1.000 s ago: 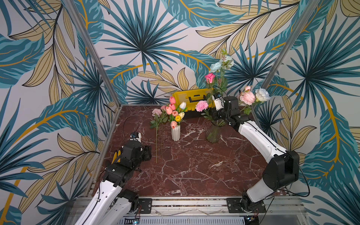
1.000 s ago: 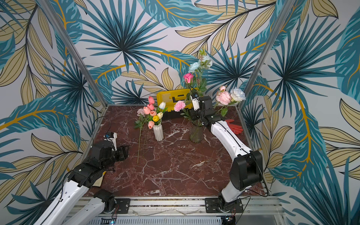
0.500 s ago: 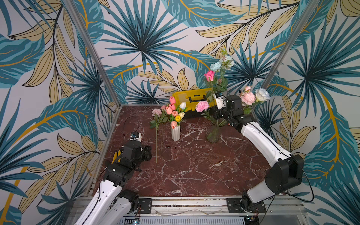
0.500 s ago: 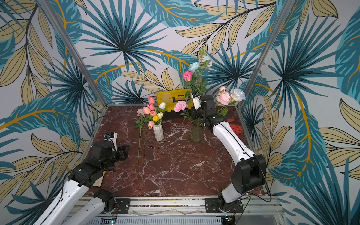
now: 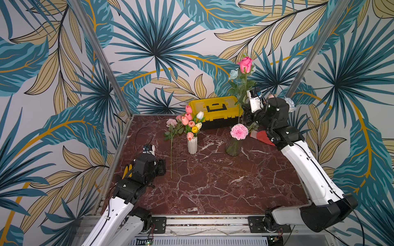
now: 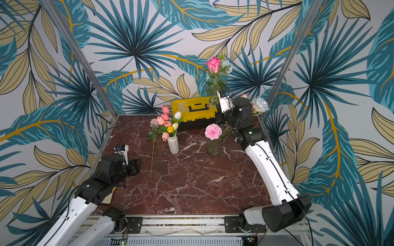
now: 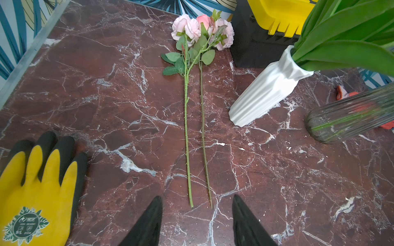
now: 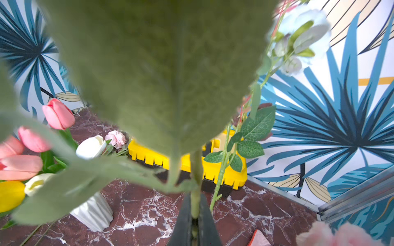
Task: Pick out pink flowers from the vase
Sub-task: Pick up the flower from the vase.
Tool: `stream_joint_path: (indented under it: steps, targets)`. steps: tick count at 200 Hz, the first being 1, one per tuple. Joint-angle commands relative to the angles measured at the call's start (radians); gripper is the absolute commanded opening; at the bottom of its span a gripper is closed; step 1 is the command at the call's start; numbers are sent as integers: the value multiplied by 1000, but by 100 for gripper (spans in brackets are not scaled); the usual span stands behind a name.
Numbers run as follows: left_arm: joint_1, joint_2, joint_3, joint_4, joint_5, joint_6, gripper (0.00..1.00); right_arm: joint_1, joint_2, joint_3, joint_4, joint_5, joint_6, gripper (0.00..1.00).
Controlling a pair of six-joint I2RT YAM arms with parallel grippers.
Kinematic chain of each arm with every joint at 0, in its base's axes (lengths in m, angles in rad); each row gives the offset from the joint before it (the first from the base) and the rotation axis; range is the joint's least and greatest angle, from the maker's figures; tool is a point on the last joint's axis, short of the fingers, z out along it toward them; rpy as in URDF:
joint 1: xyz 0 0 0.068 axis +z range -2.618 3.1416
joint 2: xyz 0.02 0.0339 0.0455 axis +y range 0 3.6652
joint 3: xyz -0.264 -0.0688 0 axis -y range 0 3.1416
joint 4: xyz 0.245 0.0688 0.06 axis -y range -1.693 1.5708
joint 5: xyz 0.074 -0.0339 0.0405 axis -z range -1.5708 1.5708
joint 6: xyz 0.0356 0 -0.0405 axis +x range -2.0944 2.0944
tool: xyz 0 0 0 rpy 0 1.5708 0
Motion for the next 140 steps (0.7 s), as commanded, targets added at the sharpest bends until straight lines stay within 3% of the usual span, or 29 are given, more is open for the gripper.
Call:
stream_joint_path:
  steps: [1, 91, 140]
  targets:
    - [-4, -14, 27, 5, -2, 18, 54, -2, -31, 22, -45, -15, -19, 1]
    - [-3, -42, 13, 26, 0, 37, 54, -2, -127, 67, -33, -144, -20, 1]
    - [-3, -45, 6, 31, -2, 37, 54, -2, -55, 142, 11, -204, 4, 1]
